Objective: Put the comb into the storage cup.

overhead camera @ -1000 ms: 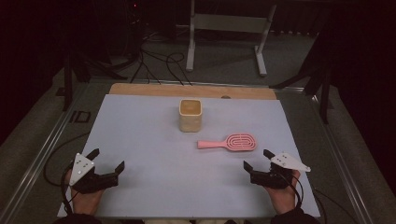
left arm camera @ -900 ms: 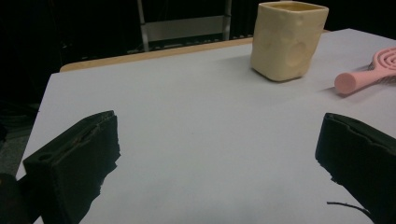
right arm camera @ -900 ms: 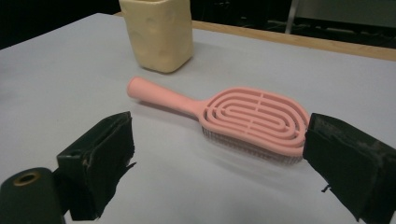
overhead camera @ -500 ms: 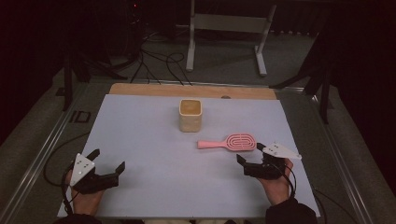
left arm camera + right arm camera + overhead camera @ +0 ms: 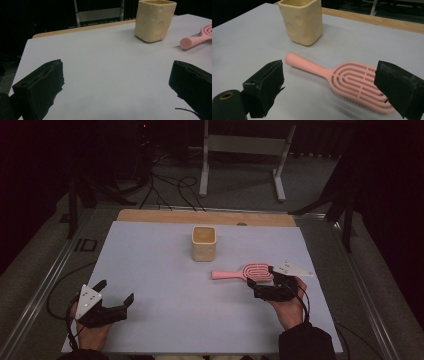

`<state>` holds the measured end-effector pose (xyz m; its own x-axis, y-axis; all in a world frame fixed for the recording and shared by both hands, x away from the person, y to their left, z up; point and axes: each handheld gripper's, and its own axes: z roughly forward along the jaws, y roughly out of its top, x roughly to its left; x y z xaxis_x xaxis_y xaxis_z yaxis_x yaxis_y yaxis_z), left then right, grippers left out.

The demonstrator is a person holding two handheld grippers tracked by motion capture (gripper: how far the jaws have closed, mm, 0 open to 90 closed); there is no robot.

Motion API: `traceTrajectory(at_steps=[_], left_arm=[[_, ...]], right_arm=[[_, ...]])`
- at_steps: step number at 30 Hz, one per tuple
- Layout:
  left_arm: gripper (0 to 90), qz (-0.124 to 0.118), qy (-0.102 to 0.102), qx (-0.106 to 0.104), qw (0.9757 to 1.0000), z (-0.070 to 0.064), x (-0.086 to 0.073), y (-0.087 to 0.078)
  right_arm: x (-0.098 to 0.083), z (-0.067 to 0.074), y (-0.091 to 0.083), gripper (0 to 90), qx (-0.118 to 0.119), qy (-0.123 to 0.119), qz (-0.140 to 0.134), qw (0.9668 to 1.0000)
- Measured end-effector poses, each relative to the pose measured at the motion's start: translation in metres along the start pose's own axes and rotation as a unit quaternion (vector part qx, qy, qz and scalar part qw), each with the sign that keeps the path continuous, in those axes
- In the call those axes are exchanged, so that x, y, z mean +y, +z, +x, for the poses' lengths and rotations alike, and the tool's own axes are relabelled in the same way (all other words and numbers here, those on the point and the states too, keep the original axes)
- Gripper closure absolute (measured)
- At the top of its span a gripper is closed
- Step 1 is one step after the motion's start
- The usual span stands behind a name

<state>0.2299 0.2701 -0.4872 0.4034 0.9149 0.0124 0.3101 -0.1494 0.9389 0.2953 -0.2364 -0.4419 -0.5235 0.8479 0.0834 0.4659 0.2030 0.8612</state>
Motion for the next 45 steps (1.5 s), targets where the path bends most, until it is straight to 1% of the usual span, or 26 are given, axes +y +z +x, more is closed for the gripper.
traceTrajectory(at_steps=[7,19,25,32,35,39,45], left_arm=[[0.4,-0.001,-0.002,0.000,1.0000,0.001,0.000,0.000],[0.4,-0.001,-0.001,0.000,1.0000,0.000,-0.001,0.001],[0.4,0.000,-0.001,0.000,1.0000,0.001,-0.001,0.000],[0.4,0.000,-0.001,0.000,1.0000,0.001,-0.001,0.001],[0.4,0.000,-0.001,0.000,1.0000,0.001,-0.001,0.001],[0.4,0.001,0.000,0.000,1.0000,0.001,-0.001,0.001],[0.4,0.001,0.000,-0.001,1.0000,0.001,-0.001,0.001]], right_arm=[[0.012,0.003,0.008,8.8,-0.001,-0.001,0.005,1.0000],[0.029,0.010,0.025,8.8,0.004,-0.001,0.008,1.0000],[0.036,0.013,0.037,8.9,0.006,0.003,0.016,0.9998],[0.043,0.017,0.053,9.1,0.007,-0.004,0.027,0.9996],[0.046,0.018,0.060,9.5,0.007,-0.003,0.033,0.9994],[0.049,0.019,0.068,11.1,0.007,-0.006,0.040,0.9992],[0.051,0.020,0.078,13.9,0.010,-0.004,0.042,0.9991]])
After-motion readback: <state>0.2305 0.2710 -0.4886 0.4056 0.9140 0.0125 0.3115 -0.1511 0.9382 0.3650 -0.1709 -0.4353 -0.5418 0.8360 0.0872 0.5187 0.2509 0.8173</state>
